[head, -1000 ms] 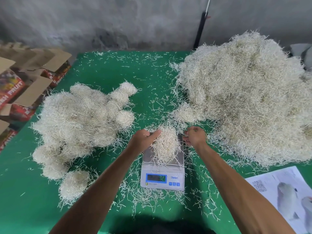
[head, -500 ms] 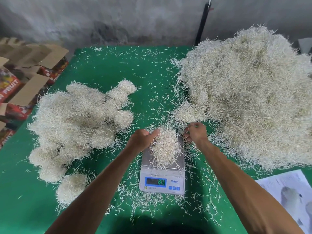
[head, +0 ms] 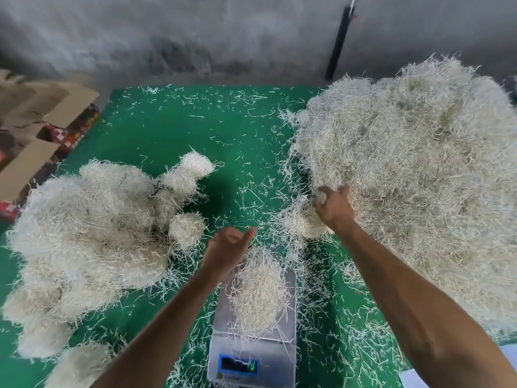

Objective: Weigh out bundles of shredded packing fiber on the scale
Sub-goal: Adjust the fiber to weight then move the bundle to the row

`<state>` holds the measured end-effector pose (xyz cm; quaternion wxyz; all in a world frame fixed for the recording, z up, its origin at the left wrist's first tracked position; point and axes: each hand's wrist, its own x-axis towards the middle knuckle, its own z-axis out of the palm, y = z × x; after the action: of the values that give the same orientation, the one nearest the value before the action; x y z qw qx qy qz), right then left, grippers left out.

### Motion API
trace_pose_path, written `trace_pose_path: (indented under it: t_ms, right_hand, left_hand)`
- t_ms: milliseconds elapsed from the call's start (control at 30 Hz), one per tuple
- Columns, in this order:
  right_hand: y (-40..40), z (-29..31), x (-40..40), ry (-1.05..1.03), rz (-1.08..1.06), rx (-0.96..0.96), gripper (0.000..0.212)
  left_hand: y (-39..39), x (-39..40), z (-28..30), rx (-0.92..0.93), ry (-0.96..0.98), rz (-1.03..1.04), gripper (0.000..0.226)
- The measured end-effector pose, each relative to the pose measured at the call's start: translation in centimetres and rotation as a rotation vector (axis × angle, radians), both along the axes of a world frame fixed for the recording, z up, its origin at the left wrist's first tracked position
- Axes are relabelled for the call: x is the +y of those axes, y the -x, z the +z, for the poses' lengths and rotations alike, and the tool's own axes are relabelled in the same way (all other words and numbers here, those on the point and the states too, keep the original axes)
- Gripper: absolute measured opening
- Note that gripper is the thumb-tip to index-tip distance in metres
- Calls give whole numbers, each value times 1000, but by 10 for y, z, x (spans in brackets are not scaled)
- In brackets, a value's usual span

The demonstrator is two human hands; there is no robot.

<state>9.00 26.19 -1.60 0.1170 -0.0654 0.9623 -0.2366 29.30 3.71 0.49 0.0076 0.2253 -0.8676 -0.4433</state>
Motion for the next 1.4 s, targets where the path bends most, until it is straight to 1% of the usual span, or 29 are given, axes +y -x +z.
trace_pose_path:
  t_ms: [67,133,167,233,300,367,433,467,500,533,567,600,633,667,733,767,800,867,900,933,1000,1067,1167,1200,1233,1267,1333,1367,1400]
  right_hand:
    - [6,-9,-1,4,45,-106,57]
    - [4,-12,-1,17,59,-164,63]
    - [0,-12,-1,31,59,-152,62]
    - [-13,-5,-3,125,44,-42,51]
    - [-36,11,-9,323,10,63,33]
    - [-67,33,-16,612,-26,61,17]
    - [-100,54,-19,838,-42,3,20]
    - [-116,65,-18,905,-45,-35,24]
    - [-130,73,-18,948,-38,-63,26]
    - [-144,79,-17,973,-23,-68,26]
    - [-157,84,-17,981,-7,-60,26]
    - [-169,88,-16,978,9,-54,31]
    - [-179,89,-15,972,23,-65,40]
    - [-188,88,-14,966,32,-97,50]
    - [-201,84,-13,931,29,-187,71]
    - [-205,82,-13,915,10,-218,81]
    - [-209,82,-14,906,-18,-225,88]
    - [-215,85,-16,921,-86,-217,94]
    - [-217,88,-16,947,-119,-236,92]
    - [-218,90,-15,983,-141,-268,88]
    - [-221,89,-17,1023,-151,-313,72]
    - [-229,86,-25,1017,-149,-321,56]
    - [-240,82,-31,1122,-210,-327,31]
    - [-239,83,-28,1179,-262,-344,24]
    - [-237,85,-23,1247,-324,-365,21]
    - [-233,87,-18,1306,-376,-372,18]
    - [-226,91,-9,1360,-447,-365,18]
    - [-224,91,-5,1396,-481,-366,20]
    - [-222,92,-3,1427,-516,-366,23]
  left_hand:
    - [6,4,-3,-2,-17,-5,51]
    - [10,6,-5,-12,-27,9,47]
    - [11,7,-5,-12,-28,25,47]
    - [12,7,-2,3,-65,75,43]
    - [12,6,4,43,-138,119,35]
    - [12,12,16,117,-198,162,31]
    - [15,25,31,179,-224,173,36]
    - [15,32,39,201,-273,156,35]
    - [11,38,48,220,-377,127,31]
    - [4,44,56,216,-516,80,37]
    - [-4,48,61,197,-668,25,58]
    - [-14,53,65,162,-764,-13,79]
    - [-24,56,68,114,-769,-20,92]
    - [-34,59,72,79,-712,5,99]
    - [-45,60,74,58,-586,72,106]
    - [-48,57,72,74,-568,99,103]
    - [-54,52,71,98,-540,110,95]
    - [-68,40,70,116,-453,115,85]
    - [-77,33,70,109,-458,131,85]
    - [-85,25,70,99,-521,152,84]
    - [-97,13,66,102,-648,232,77]
    - [-109,3,63,70,-683,300,70]
    - [-125,-15,53,82,-793,410,51]
    - [-133,-24,52,69,-794,467,46]
    - [-141,-35,48,44,-729,570,48]
    - [-149,-47,44,68,-698,623,56]
    - [-163,-58,40,19,-527,642,72]
    - [-169,-62,36,9,-469,592,74]
    - [-172,-61,36,40,-491,604,70]
